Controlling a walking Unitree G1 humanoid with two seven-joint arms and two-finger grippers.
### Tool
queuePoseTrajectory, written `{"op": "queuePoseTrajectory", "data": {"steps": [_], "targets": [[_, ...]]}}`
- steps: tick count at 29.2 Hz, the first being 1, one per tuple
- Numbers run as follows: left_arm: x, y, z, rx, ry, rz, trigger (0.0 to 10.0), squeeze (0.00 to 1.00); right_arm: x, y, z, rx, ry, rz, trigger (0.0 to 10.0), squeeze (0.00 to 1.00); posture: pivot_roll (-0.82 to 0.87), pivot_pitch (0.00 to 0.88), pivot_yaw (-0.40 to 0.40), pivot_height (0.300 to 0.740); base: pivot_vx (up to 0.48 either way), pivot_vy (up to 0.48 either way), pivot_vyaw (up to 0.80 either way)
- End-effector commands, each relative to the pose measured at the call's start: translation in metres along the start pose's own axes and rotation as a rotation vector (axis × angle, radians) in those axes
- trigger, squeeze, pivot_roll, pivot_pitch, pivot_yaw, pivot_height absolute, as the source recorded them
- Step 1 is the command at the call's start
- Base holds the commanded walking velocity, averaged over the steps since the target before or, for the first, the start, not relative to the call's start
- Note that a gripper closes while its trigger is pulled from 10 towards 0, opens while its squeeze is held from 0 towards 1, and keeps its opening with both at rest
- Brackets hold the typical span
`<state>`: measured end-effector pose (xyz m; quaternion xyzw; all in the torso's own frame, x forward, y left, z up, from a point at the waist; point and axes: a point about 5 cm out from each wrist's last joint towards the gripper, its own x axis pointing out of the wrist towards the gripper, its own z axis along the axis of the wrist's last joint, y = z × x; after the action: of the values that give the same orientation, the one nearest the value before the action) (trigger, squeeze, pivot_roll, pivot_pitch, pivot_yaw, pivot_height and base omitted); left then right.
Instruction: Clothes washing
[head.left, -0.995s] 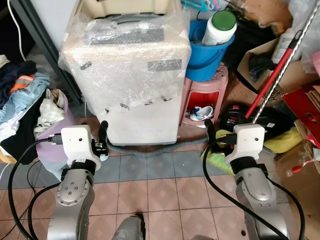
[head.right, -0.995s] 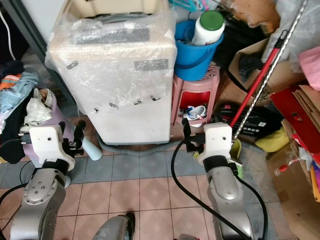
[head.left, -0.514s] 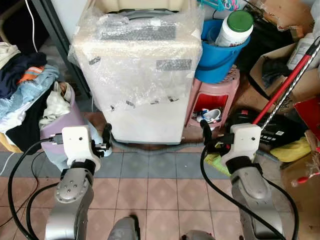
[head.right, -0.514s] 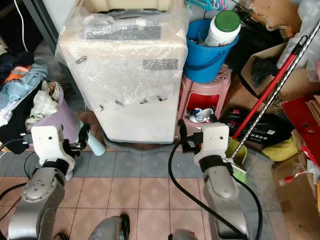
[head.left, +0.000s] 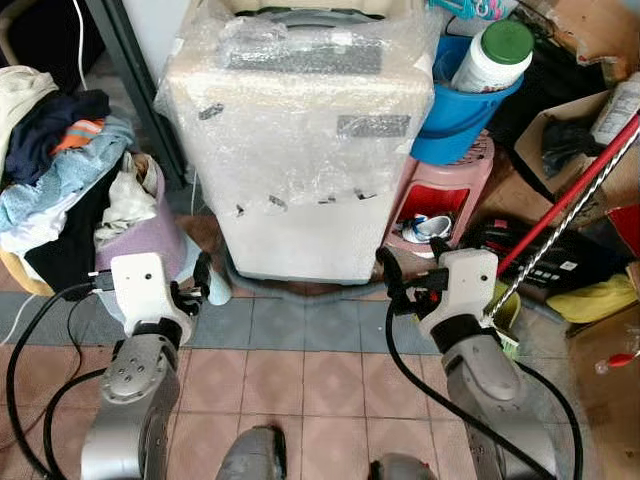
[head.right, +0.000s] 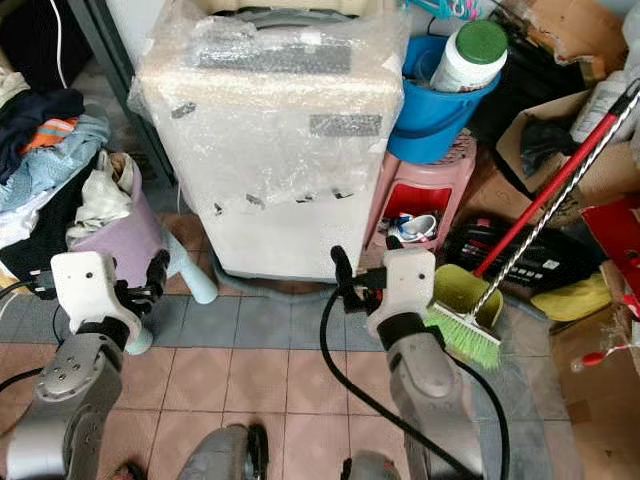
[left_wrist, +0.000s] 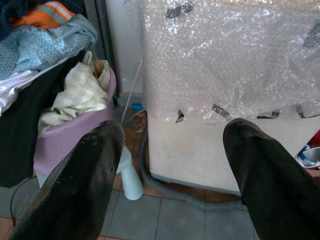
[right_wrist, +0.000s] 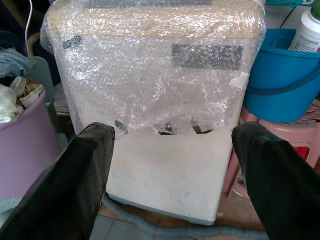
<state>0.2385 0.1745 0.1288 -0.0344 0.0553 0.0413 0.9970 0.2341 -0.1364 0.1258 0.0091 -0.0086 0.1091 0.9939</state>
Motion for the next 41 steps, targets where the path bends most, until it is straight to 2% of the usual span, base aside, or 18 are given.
{"op": "queuePoseTrajectory", "data": {"steps": [1, 2, 3, 4, 5, 9, 14, 16, 25, 29, 33, 35, 37, 41], "targets": [[-0.003, 0.001, -0.004, -0.004, 0.022, 0.007, 10.0, 0.00, 0.001, -0.006, 0.005, -0.018, -0.016, -0.015, 0.0, 0.00, -0.03, 0.149, 0.013, 0.740, 0.000, 0.000, 0.00], [-0.003, 0.001, -0.004, -0.005, 0.024, 0.008, 10.0, 0.00, 0.002, -0.006, 0.006, -0.032, -0.021, -0.004, 0.0, 0.00, -0.03, 0.148, 0.013, 0.740, 0.000, 0.000, 0.00], [-0.003, 0.001, -0.004, -0.003, 0.023, 0.010, 10.0, 0.00, 0.003, -0.005, 0.008, -0.041, -0.031, 0.009, 7.9, 0.00, -0.03, 0.148, 0.013, 0.740, 0.000, 0.000, 0.00], [-0.003, 0.001, -0.004, -0.003, 0.023, 0.010, 10.0, 0.00, 0.003, -0.005, 0.008, -0.041, -0.031, 0.009, 7.9, 0.00, -0.03, 0.148, 0.013, 0.740, 0.000, 0.000, 0.00], [-0.003, 0.001, -0.003, 0.011, 0.015, 0.015, 10.0, 0.00, 0.004, -0.004, 0.012, -0.069, -0.053, 0.030, 10.0, 0.00, -0.03, 0.146, 0.013, 0.740, 0.000, 0.000, 0.00], [0.000, -0.001, 0.000, 0.020, -0.004, 0.014, 10.0, 0.00, 0.006, -0.002, 0.015, -0.137, -0.070, 0.057, 10.0, 0.00, -0.02, 0.144, 0.012, 0.740, 0.000, 0.000, 0.35], [0.001, -0.005, 0.003, -0.008, -0.017, -0.025, 10.0, 0.00, 0.010, -0.002, 0.015, -0.094, -0.078, 0.061, 10.0, 0.00, -0.02, 0.139, 0.017, 0.740, 0.000, 0.000, 0.79], [0.003, -0.003, 0.004, 0.002, -0.016, -0.010, 10.0, 0.00, 0.013, -0.001, 0.016, -0.113, -0.091, 0.081, 10.0, 0.00, -0.02, 0.131, 0.023, 0.740, 0.000, 0.000, 0.79], [0.028, -0.003, 0.015, -0.024, -0.058, 0.010, 10.0, 0.00, 0.034, -0.003, 0.022, -0.136, -0.142, 0.086, 10.0, 0.00, -0.01, 0.062, 0.028, 0.740, 0.129, 0.000, 0.78], [0.035, -0.004, 0.020, -0.037, -0.076, 0.025, 10.0, 0.00, 0.040, -0.010, 0.027, -0.120, -0.168, 0.049, 10.0, 0.00, -0.02, 0.029, 0.028, 0.740, 0.324, 0.000, 0.00], [0.047, -0.007, 0.027, -0.053, -0.098, 0.036, 10.0, 0.00, 0.051, -0.018, 0.026, -0.161, -0.147, 0.007, 10.0, 0.00, -0.03, 0.000, 0.028, 0.740, 0.323, 0.000, 0.00], [0.053, -0.008, 0.028, -0.053, -0.106, 0.034, 10.0, 0.00, 0.055, -0.018, 0.029, -0.171, -0.161, -0.003, 10.0, 0.00, -0.03, 0.000, 0.026, 0.740, 0.356, 0.129, 0.00], [0.057, -0.007, 0.026, -0.050, -0.099, 0.044, 10.0, 0.00, 0.057, -0.018, 0.028, -0.127, -0.158, -0.003, 10.0, 0.00, -0.04, 0.000, 0.024, 0.740, 0.379, 0.283, 0.00], [0.056, -0.007, 0.019, -0.047, -0.078, 0.069, 10.0, 0.00, 0.057, -0.014, 0.022, -0.119, -0.135, 0.001, 10.0, 0.00, -0.02, 0.000, 0.020, 0.740, 0.385, 0.286, 0.00]]}}
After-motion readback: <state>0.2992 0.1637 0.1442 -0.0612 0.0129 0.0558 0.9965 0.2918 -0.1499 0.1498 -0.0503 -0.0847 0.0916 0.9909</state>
